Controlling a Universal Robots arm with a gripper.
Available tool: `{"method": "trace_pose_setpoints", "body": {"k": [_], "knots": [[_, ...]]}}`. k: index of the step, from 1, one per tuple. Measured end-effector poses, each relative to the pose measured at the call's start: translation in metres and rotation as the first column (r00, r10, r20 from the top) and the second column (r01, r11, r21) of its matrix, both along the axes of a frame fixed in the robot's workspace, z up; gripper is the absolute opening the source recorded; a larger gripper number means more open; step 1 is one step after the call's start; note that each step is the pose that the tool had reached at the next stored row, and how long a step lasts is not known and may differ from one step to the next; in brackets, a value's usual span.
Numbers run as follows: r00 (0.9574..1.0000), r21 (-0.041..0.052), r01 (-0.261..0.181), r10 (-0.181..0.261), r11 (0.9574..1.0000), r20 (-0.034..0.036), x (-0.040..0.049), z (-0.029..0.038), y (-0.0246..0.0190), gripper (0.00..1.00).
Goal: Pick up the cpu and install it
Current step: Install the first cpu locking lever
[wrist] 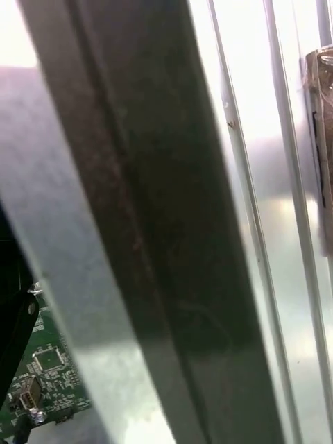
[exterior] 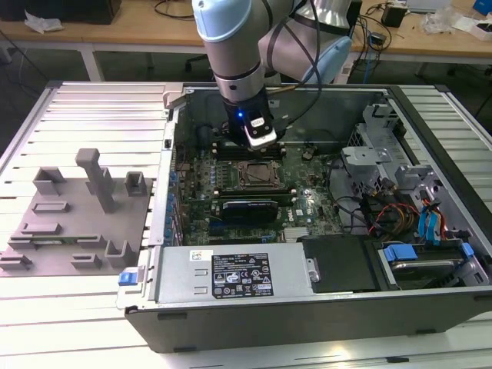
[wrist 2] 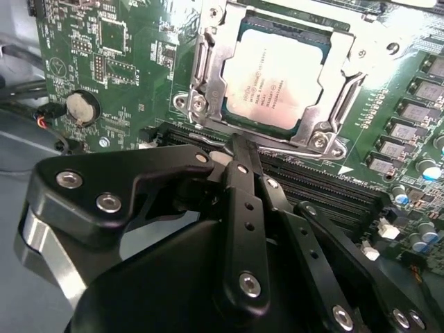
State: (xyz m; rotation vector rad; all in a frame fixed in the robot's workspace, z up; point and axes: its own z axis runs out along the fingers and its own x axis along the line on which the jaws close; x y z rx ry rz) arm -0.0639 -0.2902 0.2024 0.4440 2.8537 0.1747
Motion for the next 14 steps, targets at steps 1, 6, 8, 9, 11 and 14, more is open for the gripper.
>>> {"method": "trace_pose_setpoints", "body": {"k": [1, 6, 8, 9, 11, 14], "knots": [[1.0000, 0.0000, 0.005, -0.005, 1.0000, 0.0000, -0.0002, -0.0001, 0.0003, 0.11], [0.9997, 0.0000, 0.026, -0.026, 0.9997, 0.0000, -0.0015, -0.0004, 0.0037, 0.11], [0.9995, 0.0000, 0.032, -0.032, 0.9995, 0.0001, -0.0016, -0.0007, 0.0056, 0.11], [0.9995, 0.0000, 0.033, -0.033, 0.9995, 0.0001, -0.0016, -0.0008, 0.0061, 0.11], [0.9993, 0.0001, 0.037, -0.037, 0.9993, 0.0001, -0.0015, -0.0016, 0.0068, 0.11], [0.9992, -0.0001, 0.040, -0.040, 0.9992, 0.0003, -0.0015, -0.0026, 0.0068, 0.11]]}}
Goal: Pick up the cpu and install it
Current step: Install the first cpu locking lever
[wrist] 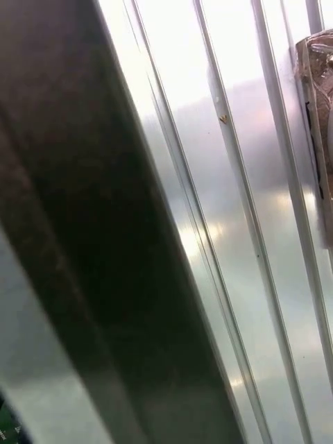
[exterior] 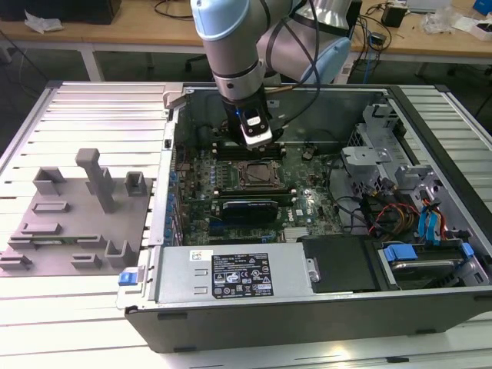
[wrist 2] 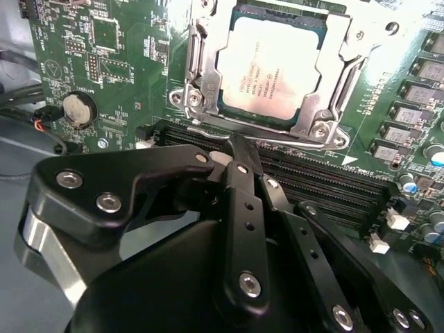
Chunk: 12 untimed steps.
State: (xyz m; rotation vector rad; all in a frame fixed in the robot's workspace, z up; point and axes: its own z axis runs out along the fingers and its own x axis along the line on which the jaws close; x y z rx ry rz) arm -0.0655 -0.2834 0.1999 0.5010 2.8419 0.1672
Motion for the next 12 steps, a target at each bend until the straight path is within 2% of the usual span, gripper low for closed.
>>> {"method": "trace_pose_setpoints", "body": {"k": [12], "knots": [[1.0000, -0.0003, 0.002, -0.002, 1.0000, -0.0001, 0.0031, -0.0030, 0.0000, 0.11]]}}
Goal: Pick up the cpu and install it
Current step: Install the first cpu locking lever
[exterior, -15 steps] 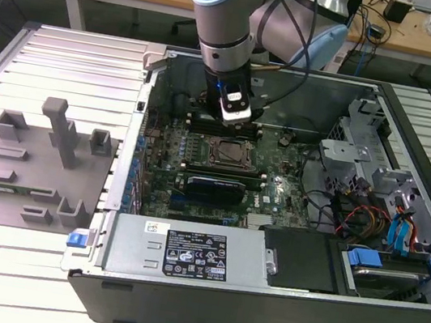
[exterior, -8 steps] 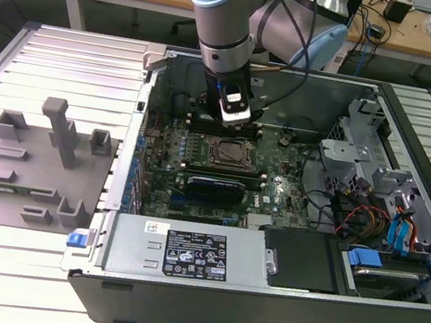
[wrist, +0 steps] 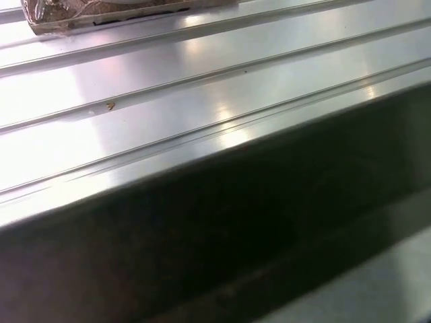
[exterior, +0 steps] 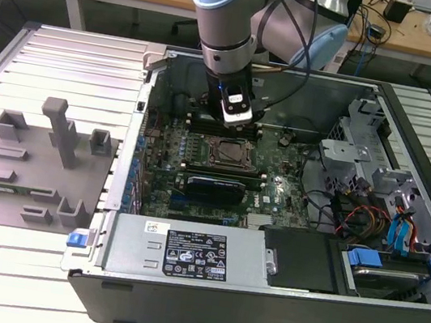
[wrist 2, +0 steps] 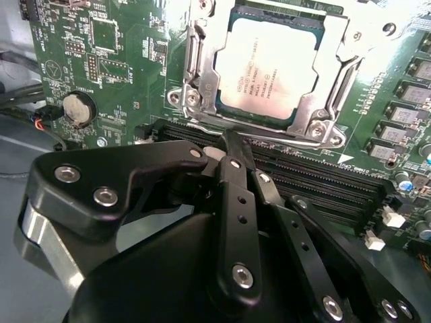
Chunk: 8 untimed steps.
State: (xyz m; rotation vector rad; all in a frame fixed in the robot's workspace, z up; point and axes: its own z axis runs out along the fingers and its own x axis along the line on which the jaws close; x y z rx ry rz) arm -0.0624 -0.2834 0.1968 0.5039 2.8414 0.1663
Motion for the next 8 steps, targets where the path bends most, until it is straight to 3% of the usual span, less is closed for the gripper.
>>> {"method": "trace_pose_setpoints", "body": {"k": [8], "knots": [[1.0000, 0.0000, 0.000, 0.000, 1.0000, 0.0002, 0.0007, -0.0016, 0.0000, 0.11]]}}
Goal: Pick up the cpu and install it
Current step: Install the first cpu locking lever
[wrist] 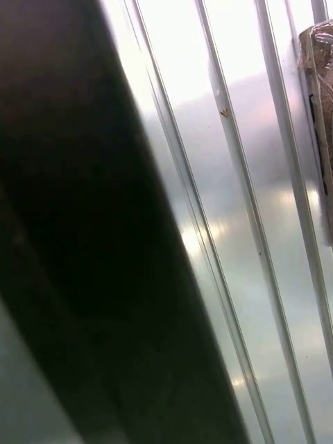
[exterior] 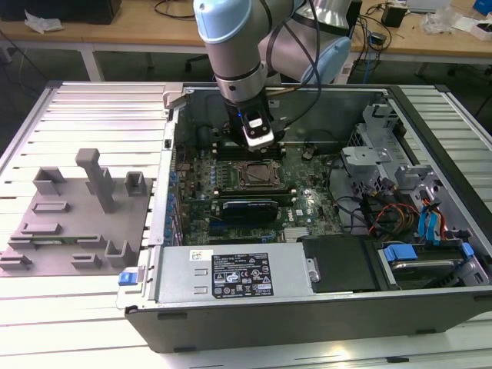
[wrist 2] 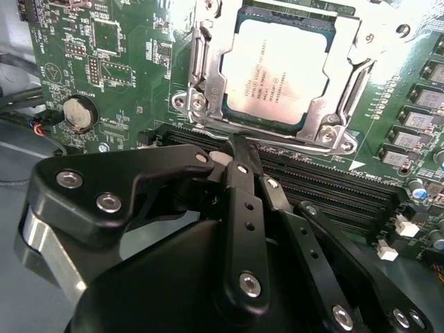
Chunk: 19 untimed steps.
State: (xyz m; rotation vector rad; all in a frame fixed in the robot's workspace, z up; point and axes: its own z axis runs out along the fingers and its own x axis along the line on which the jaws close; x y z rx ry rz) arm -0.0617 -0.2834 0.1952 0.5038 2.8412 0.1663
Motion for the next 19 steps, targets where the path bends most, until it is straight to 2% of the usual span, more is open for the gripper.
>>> {"method": "trace_pose_setpoints", "body": {"k": [7, 19], "knots": [[1.0000, -0.0073, 0.000, 0.000, 1.0000, 0.0002, 0.0016, -0.0001, 0.0000, 0.11], [1.0000, -0.0075, 0.000, 0.000, 1.0000, 0.0002, 0.0081, 0.0001, 0.0000, 0.11]]}}
